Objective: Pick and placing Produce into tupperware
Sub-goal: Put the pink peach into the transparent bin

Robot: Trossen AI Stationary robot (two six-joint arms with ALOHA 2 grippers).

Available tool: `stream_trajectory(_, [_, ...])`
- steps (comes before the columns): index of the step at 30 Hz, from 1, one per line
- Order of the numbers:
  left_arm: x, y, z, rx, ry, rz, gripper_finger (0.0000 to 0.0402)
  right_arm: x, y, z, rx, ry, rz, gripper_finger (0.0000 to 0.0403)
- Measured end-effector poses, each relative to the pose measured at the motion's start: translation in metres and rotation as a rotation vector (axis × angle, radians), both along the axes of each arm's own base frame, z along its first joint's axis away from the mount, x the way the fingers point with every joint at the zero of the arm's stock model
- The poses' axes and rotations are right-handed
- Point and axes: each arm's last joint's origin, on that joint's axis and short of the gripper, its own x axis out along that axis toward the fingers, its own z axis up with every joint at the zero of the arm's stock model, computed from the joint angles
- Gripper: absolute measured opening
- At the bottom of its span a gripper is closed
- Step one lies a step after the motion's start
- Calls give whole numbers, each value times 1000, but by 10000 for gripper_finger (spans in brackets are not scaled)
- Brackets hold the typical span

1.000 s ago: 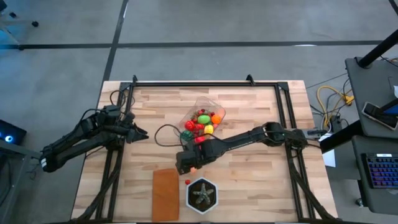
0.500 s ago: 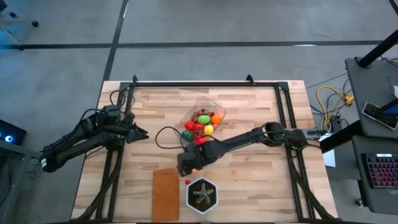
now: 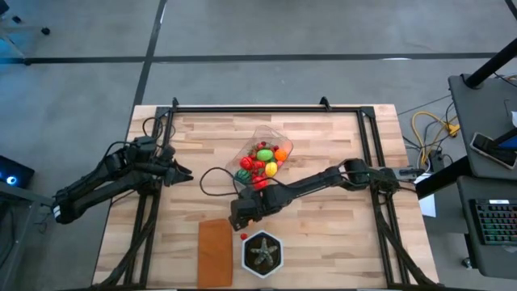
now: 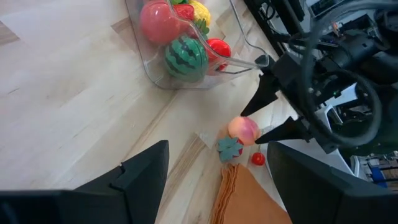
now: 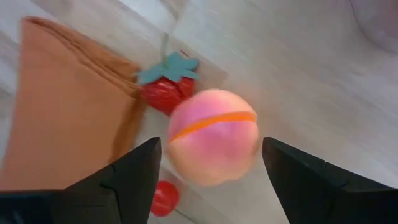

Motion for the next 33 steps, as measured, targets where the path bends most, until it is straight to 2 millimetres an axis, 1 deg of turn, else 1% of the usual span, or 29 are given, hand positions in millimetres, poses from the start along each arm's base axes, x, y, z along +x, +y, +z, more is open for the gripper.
stream_trajectory(5, [0,0,0,0,0,0,257,-5,-1,-10,4,35,-27,267])
stream_trajectory(12, [0,0,0,0,0,0,257,-7,-3,-17,-3,56,-34,265])
stream_trajectory(19, [0,0,0,0,0,-1,257,-7,-4,-16,-53,38,-57,263])
stream_trajectory(23, [0,0,0,0,0,0,257,-6,-5,-14,-76,24,-104,262])
stream_trajectory(27, [0,0,0,0,0,-1,257,-5,-5,-13,-57,20,-149,264])
stream_trajectory(33, [0,0,0,0,0,-1,257,-5,-4,-13,-15,22,-243,280])
